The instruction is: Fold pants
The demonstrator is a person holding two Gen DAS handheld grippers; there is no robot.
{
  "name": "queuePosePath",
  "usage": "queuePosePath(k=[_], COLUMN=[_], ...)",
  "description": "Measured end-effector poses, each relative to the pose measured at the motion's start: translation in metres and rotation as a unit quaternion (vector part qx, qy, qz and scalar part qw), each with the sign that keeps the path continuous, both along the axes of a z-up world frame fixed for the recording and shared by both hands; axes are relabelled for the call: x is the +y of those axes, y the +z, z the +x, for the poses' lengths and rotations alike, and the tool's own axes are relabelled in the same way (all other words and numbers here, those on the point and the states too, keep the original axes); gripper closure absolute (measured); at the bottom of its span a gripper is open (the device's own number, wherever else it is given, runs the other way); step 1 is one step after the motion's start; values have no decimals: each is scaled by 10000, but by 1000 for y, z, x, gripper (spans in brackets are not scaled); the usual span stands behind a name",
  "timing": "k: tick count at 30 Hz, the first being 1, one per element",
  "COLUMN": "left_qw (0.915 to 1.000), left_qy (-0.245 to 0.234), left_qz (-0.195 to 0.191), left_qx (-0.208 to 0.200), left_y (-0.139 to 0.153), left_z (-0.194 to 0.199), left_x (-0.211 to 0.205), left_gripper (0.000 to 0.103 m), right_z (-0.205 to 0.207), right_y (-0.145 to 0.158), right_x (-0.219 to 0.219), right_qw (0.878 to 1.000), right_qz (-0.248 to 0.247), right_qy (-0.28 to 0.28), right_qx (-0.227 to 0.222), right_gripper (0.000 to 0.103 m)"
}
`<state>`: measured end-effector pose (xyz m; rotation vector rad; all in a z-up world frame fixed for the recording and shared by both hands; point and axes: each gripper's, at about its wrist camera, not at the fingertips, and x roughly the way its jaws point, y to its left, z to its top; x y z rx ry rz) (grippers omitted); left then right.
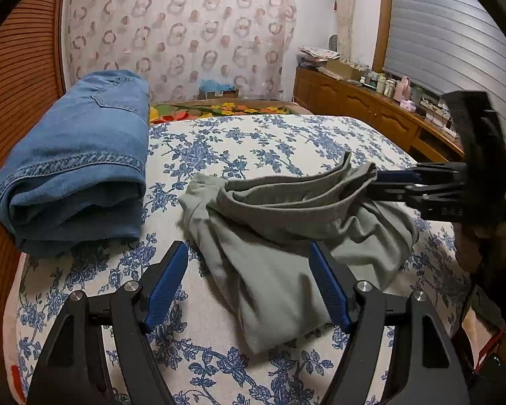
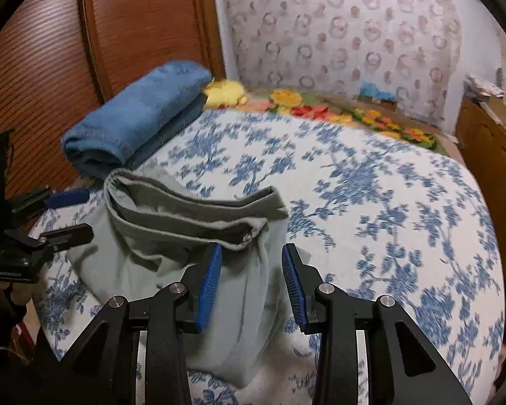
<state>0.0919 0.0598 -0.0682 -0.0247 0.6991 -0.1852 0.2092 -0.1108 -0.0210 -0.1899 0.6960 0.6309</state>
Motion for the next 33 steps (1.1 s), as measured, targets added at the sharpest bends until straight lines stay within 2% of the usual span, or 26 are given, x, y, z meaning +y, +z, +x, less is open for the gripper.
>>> queuePosePath(k=[3,9,14,16,18,22,27,33], left_qw=[10000,10000,9999,9999,9998,9997,9997,9995], left_qy=[8,29,19,11,28,77,54,66], left_qz=[12,-34,-20,6,39,55,46,107], left_qx=[10,59,135,161,189,210,238,275], left_y=[-1,-7,-11,-12,-11,-8,-4,1], left_z=[0,2,5,7,9,15,28,51], left_x=[0,3,2,1,2,5,5,3], left_gripper=[28,28,28,28,28,28,28,28], right_z=[13,30,39,42,42,44,50,50], right_y=[-2,4,-2,-5,-5,2,5,-1], right_x=[5,9,20,23,23,12,2,7], right_qw=[9999,9994,9985,9978,9977,9992,9987,9989], right_qz=[-98,165,7,-7,73,324,237,134], right_qy=[71,267,482,572,595,211,-433,-448], right_qx=[110,136,248,321,330,120,-116,38], right_gripper=[64,65,80,95,98,99,100,100])
